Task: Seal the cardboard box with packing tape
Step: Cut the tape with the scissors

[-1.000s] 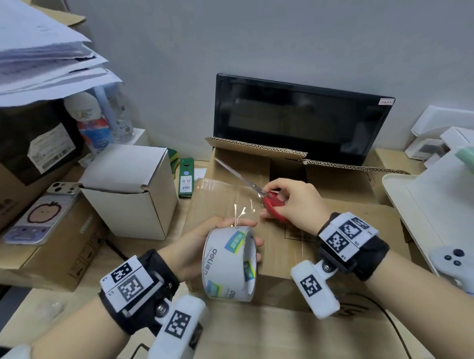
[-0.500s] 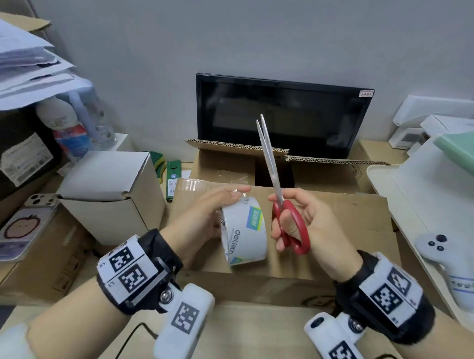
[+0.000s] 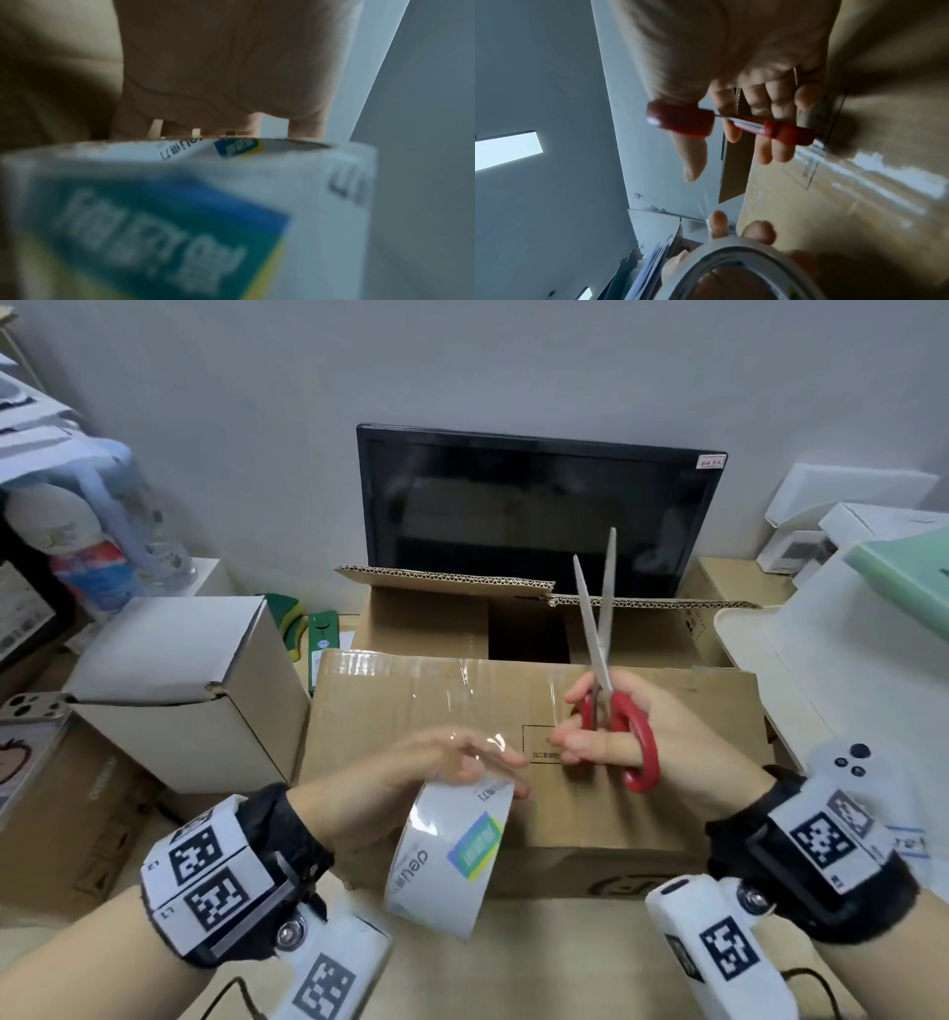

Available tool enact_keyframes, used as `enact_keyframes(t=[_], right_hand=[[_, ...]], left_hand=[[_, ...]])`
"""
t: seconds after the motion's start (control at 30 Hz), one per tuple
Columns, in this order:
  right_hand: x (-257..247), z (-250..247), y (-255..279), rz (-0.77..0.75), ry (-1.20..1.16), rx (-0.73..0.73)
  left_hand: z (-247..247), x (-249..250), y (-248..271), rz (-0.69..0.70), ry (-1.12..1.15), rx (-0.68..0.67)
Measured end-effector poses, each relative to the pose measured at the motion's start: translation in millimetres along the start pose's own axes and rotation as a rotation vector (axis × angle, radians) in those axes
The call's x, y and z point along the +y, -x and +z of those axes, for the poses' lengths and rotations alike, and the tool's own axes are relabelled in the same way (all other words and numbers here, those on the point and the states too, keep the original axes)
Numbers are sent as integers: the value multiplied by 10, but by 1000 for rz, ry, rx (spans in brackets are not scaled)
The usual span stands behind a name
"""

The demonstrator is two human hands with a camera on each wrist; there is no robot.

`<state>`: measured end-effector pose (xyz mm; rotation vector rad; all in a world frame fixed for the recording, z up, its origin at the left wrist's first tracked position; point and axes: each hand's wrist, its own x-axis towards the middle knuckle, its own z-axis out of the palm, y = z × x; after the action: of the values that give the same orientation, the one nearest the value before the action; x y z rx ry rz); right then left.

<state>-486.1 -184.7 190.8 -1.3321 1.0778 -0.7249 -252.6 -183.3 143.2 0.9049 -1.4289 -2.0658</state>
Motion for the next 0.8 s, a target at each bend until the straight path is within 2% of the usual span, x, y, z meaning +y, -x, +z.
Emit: enact_keyframes(t=[0.07, 0.23, 0.33, 0.47, 0.67, 0.8], right_hand=[[-22, 90, -56, -16, -28, -25], [-133, 240, -168, -34, 53, -48], [-194, 309, -207, -44, 116, -75], [-168, 344, -209, -61, 90, -37], [-142, 413, -206, -98, 94, 2], [-200, 370, -190, -152, 79, 30]], left_hand=[[98, -28, 31, -26, 20, -78], [221, -53, 13, -54, 8, -38], [218, -28, 116, -70, 95, -1], [258, 89, 218, -144, 120, -87], [217, 155, 227, -240, 211, -51], [216, 79, 194, -311, 223, -105]])
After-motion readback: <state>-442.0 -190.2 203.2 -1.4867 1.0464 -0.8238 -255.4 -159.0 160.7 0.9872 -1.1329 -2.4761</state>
